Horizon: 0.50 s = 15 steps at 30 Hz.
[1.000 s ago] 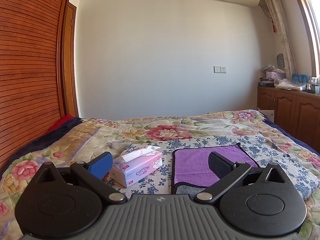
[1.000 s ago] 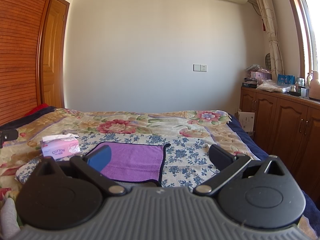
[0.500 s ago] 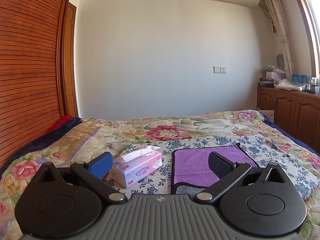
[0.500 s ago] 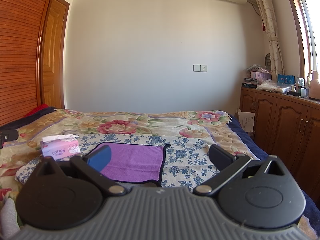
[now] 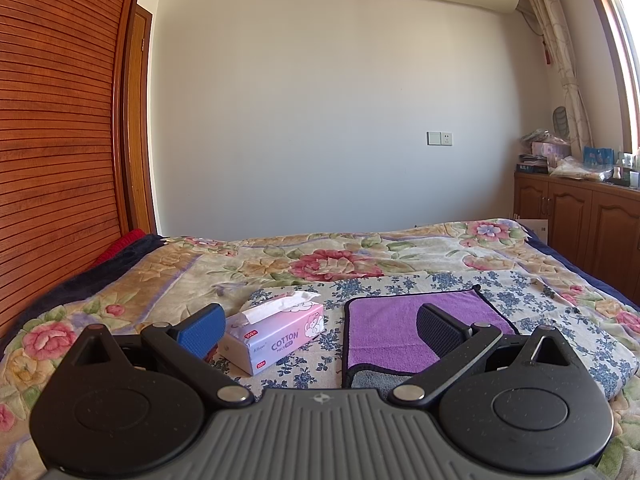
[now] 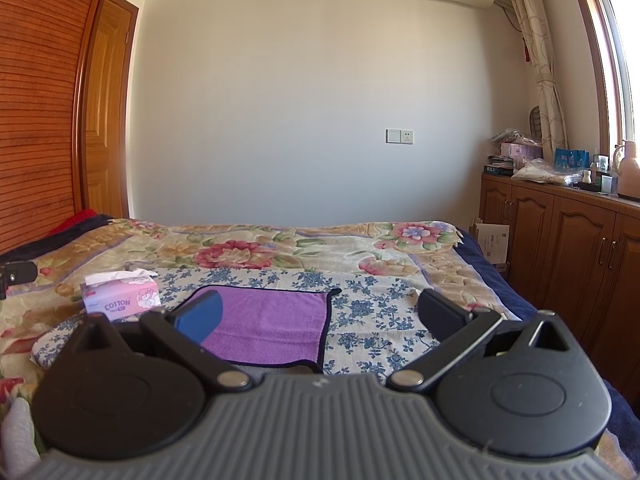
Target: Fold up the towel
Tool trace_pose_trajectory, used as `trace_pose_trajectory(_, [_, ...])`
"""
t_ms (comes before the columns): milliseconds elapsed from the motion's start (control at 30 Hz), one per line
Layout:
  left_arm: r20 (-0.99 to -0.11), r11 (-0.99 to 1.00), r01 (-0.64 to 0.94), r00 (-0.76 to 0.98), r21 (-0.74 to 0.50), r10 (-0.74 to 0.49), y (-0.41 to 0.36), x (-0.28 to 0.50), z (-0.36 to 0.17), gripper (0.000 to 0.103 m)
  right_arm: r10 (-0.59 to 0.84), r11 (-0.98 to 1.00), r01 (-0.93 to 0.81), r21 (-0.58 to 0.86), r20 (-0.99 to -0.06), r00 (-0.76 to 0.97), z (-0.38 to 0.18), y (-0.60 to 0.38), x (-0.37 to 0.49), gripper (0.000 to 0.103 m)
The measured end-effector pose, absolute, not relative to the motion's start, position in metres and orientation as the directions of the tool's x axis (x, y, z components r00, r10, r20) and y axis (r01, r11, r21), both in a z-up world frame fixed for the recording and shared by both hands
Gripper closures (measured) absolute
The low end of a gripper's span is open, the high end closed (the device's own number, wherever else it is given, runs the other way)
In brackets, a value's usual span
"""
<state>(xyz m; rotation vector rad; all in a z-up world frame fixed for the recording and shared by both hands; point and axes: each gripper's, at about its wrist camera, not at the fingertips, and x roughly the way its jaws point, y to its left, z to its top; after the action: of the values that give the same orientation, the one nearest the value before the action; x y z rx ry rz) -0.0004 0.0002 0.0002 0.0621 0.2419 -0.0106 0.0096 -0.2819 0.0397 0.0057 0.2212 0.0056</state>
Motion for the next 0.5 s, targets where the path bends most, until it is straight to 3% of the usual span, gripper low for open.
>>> trace_pose_trajectory(500, [-0.264,0.997,0.034,0.964,0.071,-0.014,-0.0022,0.0017,-0.0014,0.0,0.011,1.0,-0.008,0.013,-0.226,0.974,0.0376,-0.281,0.0121,0.0])
